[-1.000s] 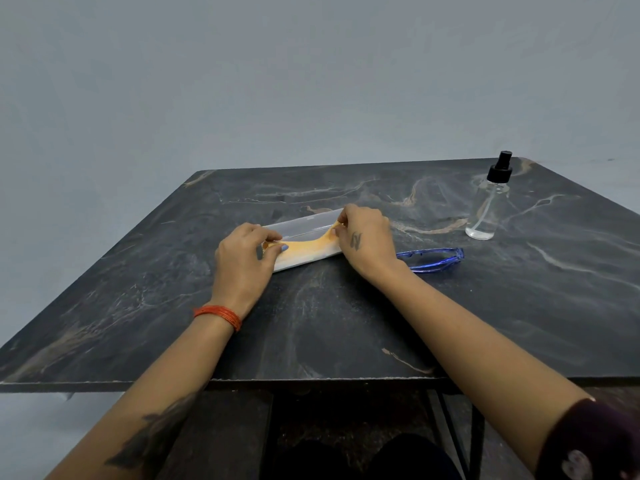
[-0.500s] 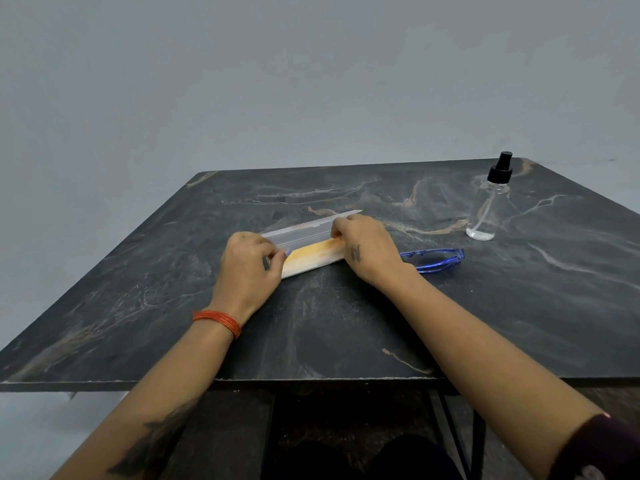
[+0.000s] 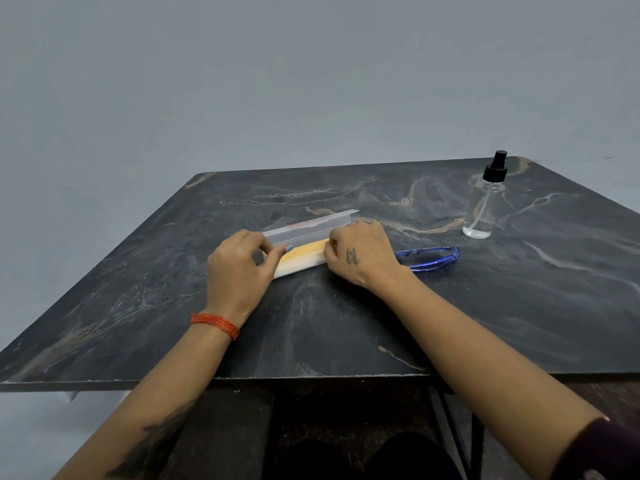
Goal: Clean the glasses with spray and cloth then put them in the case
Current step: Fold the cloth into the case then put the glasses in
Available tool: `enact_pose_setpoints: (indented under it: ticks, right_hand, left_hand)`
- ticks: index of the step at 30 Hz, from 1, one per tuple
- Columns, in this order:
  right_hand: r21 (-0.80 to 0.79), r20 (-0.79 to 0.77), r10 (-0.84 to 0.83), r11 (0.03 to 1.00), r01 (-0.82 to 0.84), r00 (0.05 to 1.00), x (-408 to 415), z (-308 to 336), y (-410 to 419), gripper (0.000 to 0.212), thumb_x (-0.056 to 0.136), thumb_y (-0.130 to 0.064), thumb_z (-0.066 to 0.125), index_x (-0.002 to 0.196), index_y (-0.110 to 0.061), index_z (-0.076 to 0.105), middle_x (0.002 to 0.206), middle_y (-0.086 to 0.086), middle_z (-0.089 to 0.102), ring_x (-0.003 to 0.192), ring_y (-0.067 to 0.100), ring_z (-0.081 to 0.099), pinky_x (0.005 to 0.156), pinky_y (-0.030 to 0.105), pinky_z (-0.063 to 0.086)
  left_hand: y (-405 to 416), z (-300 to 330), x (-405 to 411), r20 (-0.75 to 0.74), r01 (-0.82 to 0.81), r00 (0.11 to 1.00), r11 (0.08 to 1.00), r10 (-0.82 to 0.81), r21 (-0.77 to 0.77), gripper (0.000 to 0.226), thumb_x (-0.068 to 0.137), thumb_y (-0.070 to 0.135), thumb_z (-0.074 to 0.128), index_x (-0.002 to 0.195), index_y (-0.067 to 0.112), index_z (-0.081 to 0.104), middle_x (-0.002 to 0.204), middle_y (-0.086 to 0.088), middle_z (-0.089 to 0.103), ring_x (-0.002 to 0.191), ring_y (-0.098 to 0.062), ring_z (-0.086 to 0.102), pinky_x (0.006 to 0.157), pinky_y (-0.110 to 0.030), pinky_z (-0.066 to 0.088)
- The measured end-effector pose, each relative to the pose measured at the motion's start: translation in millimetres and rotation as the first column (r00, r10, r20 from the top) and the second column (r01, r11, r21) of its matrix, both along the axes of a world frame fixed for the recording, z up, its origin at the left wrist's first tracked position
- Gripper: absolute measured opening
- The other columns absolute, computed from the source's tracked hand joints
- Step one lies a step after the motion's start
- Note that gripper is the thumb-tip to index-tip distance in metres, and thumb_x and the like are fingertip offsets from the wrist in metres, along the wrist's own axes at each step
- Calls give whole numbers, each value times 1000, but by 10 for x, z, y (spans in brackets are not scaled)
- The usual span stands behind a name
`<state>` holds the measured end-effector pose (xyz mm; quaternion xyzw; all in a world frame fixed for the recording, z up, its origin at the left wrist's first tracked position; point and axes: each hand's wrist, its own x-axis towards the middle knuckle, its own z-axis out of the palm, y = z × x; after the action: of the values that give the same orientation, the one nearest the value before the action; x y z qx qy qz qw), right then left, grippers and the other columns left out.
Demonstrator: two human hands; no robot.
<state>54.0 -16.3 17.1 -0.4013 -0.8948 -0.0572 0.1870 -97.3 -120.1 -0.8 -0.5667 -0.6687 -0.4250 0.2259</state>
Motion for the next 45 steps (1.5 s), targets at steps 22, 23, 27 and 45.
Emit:
enact_pose_setpoints:
  ticks: [22,23,27,45]
  right_hand:
    - [-50,-77,91,994,-95,993,-10,-49,-13,20,91,-13,47,98,-6,65,100,10,64,94,28,57,71,27,42]
    - [-58,-107,101,992,-108,989,5,-27,-20,22,91,-16,49,103,-8,66,104,10,64,99,28,56,77,30,46]
    - [-120,-346,59,987,-106,936,192,106,-71,30,90,-26,58,119,-19,64,118,3,64,114,22,54,95,32,41]
    - [-680,-360,-578,700,218,732,1515,30,238,24,72,-33,79,75,-12,69,61,5,61,49,18,57,56,27,49]
  left_hand:
    - [353,-64,-130,684,370,687,928,-246,-37,4,87,32,59,90,34,58,105,0,63,97,-25,60,79,-30,47]
    - [352,-68,-135,683,369,686,929,-251,-29,5,87,32,60,91,33,58,105,0,64,97,-24,61,78,-29,48]
    - [349,-82,-149,682,371,681,929,-269,-4,7,85,33,61,92,32,60,105,0,64,95,-22,62,74,-25,49]
    - [362,-95,-165,701,378,659,926,-272,4,11,84,31,63,94,29,61,107,-5,65,98,-21,62,70,-19,46]
